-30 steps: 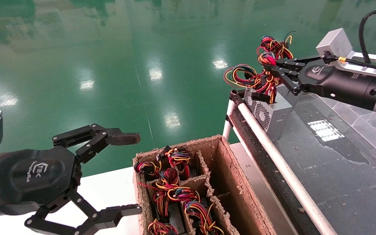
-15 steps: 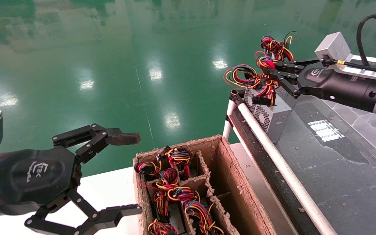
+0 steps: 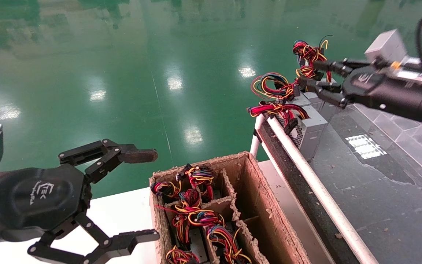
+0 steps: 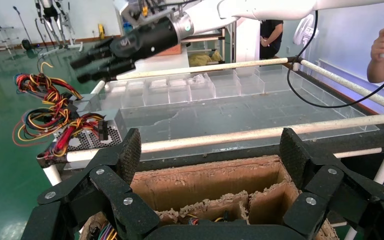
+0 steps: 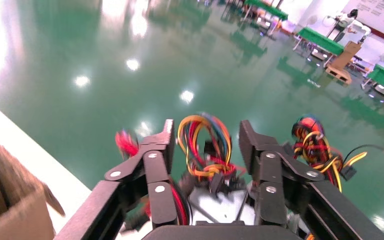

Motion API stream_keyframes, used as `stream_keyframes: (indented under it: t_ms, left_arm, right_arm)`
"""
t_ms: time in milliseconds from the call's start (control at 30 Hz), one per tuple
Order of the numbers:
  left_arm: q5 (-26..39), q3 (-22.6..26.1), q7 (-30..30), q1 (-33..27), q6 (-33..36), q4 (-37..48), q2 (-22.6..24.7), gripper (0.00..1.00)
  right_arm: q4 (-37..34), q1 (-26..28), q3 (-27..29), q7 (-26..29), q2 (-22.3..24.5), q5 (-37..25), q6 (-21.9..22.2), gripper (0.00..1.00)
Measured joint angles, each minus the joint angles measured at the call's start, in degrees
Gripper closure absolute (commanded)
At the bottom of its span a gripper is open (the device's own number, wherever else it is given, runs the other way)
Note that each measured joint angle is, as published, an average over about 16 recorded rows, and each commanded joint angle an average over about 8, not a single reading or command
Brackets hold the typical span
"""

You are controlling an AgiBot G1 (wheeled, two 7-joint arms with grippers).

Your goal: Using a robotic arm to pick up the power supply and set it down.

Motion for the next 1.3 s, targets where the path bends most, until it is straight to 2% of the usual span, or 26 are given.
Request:
stream_keyframes:
  t_ms: [200, 400, 1067, 1100, 1300]
  left_arm:
    - [-0.01, 0.01, 0.01, 0.0, 0.0, 0.02, 0.0, 0.0]
    - [-0.02, 0.02, 0.03, -0.01, 0.0, 0.04, -0.01, 0.0]
    - [-0.05, 0.07, 0.05, -0.03, -0.01, 0.06, -0.02, 0.0]
    - [-0.05, 0.07, 0.05, -0.03, -0.01, 0.06, -0.02, 0.08]
    - [-0.06, 0.08, 0.06, -0.03, -0.01, 0.06, -0.03, 0.08]
  right_arm:
    - [0.44, -0.51, 1.89, 2.72, 1.07, 3.19, -2.38, 0.0]
    - [4.46, -2.95, 3.09, 5.88, 2.46, 5.83, -3.94, 0.0]
    - [27.86, -15.98, 4.57, 16.62, 8.2, 12.15, -6.12, 0.0]
    - [29.06, -16.65, 4.64, 17.17, 8.49, 12.46, -6.23, 0.0]
    - [36.16, -20.6, 5.07, 20.4, 10.22, 14.35, -6.87, 0.0]
